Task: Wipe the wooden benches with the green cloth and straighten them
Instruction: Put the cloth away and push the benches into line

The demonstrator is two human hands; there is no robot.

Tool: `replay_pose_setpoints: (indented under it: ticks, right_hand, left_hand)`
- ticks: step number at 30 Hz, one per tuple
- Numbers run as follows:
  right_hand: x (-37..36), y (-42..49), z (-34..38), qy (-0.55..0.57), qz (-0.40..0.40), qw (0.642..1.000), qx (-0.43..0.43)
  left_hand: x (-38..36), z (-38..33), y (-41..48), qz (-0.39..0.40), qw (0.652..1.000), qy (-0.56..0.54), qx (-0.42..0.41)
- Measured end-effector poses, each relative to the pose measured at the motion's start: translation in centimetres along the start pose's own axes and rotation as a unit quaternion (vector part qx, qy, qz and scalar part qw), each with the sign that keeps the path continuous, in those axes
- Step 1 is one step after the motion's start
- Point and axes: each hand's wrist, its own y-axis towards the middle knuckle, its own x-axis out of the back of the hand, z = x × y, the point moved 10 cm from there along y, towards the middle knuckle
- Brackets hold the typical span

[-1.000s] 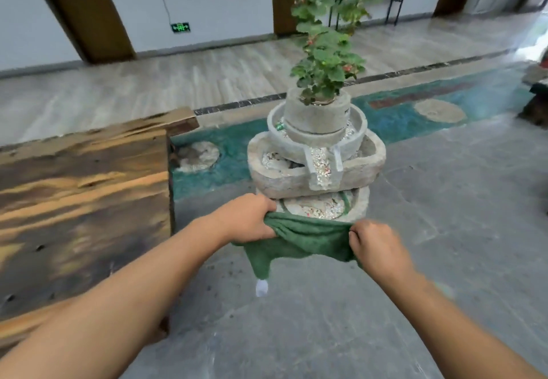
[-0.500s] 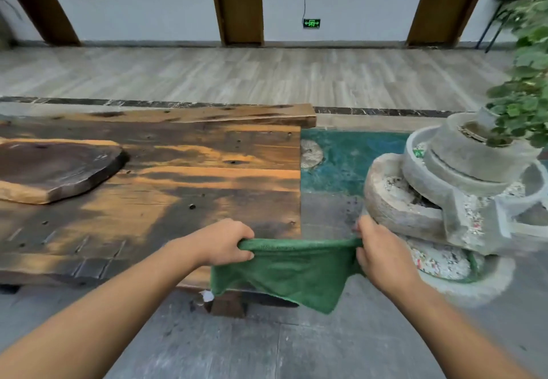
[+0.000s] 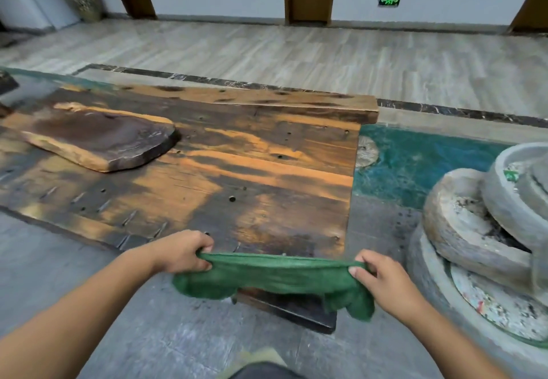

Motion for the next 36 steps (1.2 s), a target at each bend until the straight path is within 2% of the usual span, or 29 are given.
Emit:
replay_pose_setpoints:
  ticks: [3, 5, 8, 11, 16, 21, 26, 29, 34, 36]
  right_hand:
    - [-0.3, 3.3, -1.7, 0.108, -0.021, 0.992, -0.06]
    - [-0.9, 6.0, -2.6, 0.091, -0.015, 0.992, -0.092]
    - [-2.1, 10.3, -3.3, -0.004, 0.002, 0.991, -0.135]
    - [-3.3, 13.2, -3.2, -0.042, -0.007, 0.984, -0.174]
    - [-4.5, 16.5, -2.7, -0.053, -0.047, 0.975, -0.212]
    - [-6.1, 18.4, -1.2, -0.04, -0.034, 0.975, -0.215]
    - [-5.5, 17.8, -0.5, -0.021, -0.043, 0.976, -0.212]
    - [-3.3, 15.7, -1.5, 0.017, -0.068, 0.973, -0.221]
    - [2.4, 7.8, -5.5, 0.064, -0.157, 0.949, -0.265]
    - [4.7, 2.2, -8.3, 0.062, -0.192, 0.932, -0.302]
  left_hand:
    - [1.7, 3.0, 2.3, -0.012, 0.993, -0.115, 0.029]
    - [2.9, 4.4, 4.9, -0.022, 0.991, -0.132, 0.028]
    - [4.2, 6.7, 9.9, -0.019, 0.997, -0.064, 0.031]
    - [5.3, 8.6, 14.2, -0.029, 0.999, 0.027, 0.033]
    - [5.4, 9.7, 20.1, -0.012, 0.999, 0.034, 0.013]
    - [5.8, 9.6, 23.6, -0.032, 0.999, 0.019, 0.003]
    - [5.6, 5.0, 25.5, -0.011, 0.998, 0.014, -0.059]
    - [6.4, -0.7, 26.2, -0.02, 0.991, 0.032, -0.126]
    - [7.2, -13.8, 25.5, -0.036, 0.97, 0.048, -0.236]
    - [6.0, -21.3, 24.0, -0.039, 0.952, 0.062, -0.297]
